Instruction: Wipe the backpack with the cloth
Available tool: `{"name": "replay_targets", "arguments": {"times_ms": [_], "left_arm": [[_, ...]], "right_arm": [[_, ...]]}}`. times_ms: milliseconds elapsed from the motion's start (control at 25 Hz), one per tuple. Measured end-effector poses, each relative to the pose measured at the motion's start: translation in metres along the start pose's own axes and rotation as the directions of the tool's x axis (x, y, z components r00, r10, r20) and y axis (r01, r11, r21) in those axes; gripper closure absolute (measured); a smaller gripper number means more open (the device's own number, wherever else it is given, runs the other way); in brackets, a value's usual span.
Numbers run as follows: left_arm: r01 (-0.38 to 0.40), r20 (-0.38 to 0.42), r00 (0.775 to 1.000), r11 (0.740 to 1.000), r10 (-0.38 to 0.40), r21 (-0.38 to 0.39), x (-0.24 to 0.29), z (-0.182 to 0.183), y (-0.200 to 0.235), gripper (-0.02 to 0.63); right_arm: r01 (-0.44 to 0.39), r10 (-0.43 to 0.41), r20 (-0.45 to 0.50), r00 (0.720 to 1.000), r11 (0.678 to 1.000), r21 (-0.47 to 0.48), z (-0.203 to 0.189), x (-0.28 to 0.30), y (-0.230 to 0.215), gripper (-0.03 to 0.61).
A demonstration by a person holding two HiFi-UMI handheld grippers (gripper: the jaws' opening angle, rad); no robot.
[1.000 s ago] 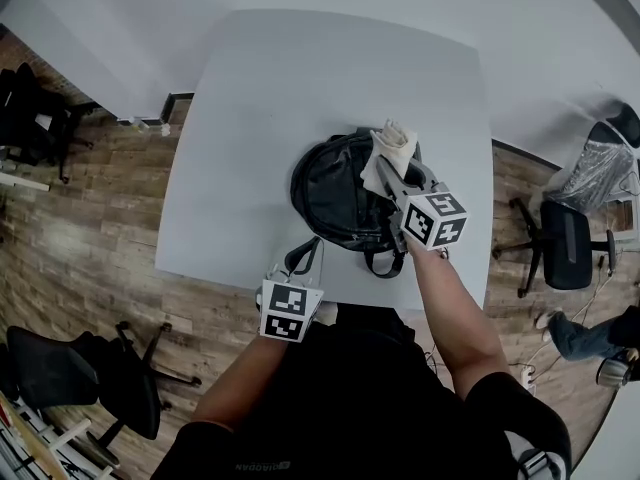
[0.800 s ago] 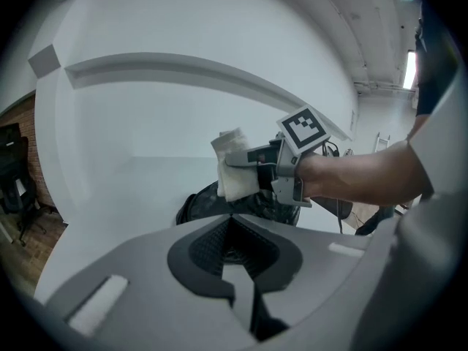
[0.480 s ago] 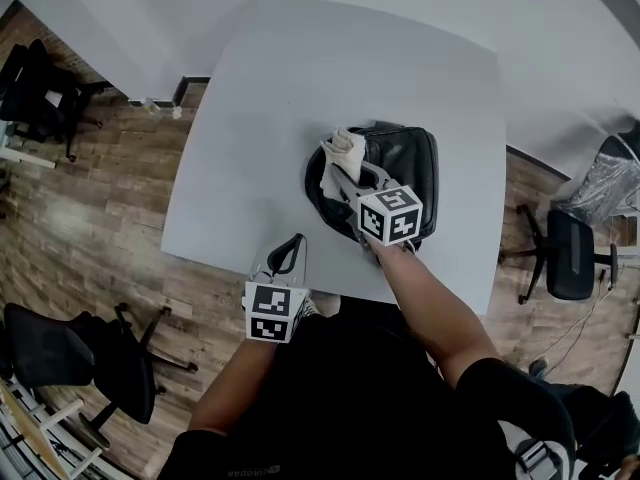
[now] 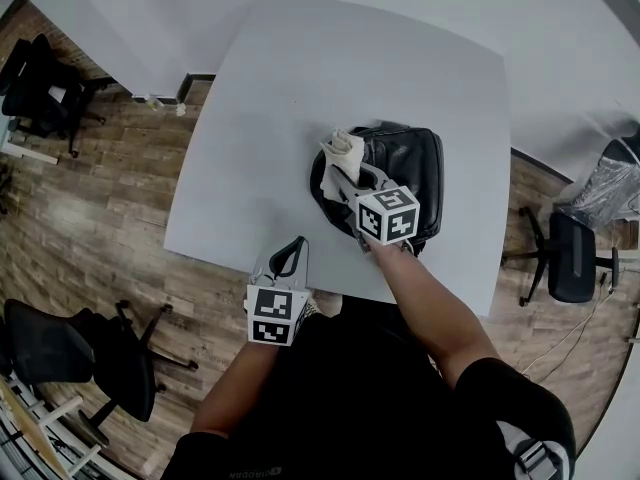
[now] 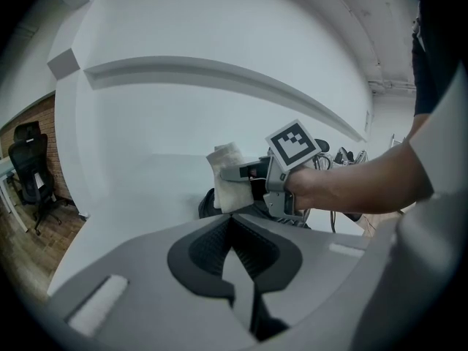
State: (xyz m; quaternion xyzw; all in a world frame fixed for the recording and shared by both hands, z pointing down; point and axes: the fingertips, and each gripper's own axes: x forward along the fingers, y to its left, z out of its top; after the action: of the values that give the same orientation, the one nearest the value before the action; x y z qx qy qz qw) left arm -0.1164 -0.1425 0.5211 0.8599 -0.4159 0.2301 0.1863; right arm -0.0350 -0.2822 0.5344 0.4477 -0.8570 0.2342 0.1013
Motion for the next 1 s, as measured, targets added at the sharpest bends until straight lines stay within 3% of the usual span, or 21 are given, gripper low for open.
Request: {"name": "replay_targets", "arguments": {"times_ms": [1000], "left_arm": [[0.094, 0.001, 0.996, 0.994, -0.094, 0.063, 0.021, 0.009, -0.04, 0.607]], "right_arm": [[0.108, -0.108, 0.028, 0.994, 0.994, -0.005, 0.004, -0.056, -0.044, 0.485]]}}
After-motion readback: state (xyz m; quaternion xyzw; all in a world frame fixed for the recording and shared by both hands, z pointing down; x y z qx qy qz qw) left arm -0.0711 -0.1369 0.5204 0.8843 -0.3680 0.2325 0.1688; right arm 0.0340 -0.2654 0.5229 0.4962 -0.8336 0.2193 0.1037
